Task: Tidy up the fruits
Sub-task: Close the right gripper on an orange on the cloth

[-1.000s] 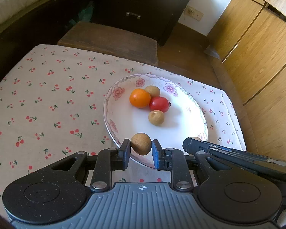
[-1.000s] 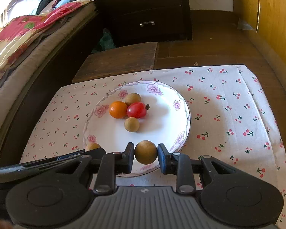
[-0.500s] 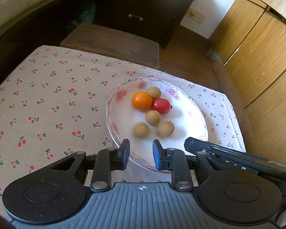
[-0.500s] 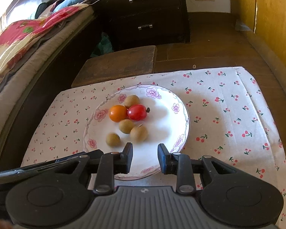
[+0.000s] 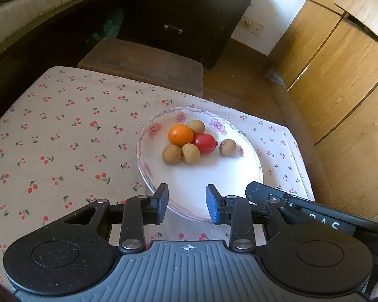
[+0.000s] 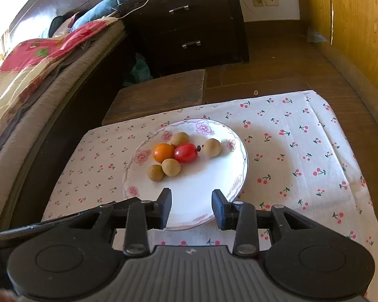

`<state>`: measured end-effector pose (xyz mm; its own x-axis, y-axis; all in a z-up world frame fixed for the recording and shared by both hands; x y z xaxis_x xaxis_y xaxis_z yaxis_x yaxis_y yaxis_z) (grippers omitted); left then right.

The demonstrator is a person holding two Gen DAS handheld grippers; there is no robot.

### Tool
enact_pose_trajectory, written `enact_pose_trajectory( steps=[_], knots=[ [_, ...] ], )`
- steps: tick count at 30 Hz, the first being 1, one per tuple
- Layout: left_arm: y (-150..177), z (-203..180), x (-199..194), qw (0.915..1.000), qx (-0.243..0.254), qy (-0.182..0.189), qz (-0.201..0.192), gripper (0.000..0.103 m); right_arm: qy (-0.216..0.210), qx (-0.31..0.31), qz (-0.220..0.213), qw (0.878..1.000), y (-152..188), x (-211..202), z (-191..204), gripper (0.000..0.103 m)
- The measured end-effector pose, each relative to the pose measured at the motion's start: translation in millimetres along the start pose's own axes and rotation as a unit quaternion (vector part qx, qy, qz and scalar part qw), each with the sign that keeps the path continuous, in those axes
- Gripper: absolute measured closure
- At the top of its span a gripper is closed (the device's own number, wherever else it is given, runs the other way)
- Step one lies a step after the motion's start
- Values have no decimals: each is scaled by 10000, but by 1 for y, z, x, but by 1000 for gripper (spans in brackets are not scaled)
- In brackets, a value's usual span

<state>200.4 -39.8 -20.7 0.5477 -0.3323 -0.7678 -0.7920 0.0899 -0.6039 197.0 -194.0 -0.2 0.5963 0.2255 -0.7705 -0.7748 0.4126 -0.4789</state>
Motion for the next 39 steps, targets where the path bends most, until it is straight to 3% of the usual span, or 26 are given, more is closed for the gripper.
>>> enact_pose_trajectory(
  steps=[13, 22, 39],
  knots=[
    [21, 5, -30, 9998, 140, -159, -23, 58, 27, -277, 164, 9995, 33, -22, 3, 66],
    [40, 6, -37, 9994, 220, -212, 145, 56, 140, -458, 551, 9973, 60, -13, 4, 66],
    [46, 17, -40, 9998, -9, -85, 205, 54, 225, -654, 1017, 9924, 74, 15, 7, 66]
  ],
)
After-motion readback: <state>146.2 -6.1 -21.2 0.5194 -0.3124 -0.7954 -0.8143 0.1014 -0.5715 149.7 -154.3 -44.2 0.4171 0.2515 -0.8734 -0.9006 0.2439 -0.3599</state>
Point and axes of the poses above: each gripper's, at about its wrist camera, not at the fingertips, and x roughly the way its jaws point, z to its left, y to its underside, the point moved 5 cm from there along x, roughly the way its jaws point, and after that the axes turned 13 degrees about x, right-handed, at the moved point
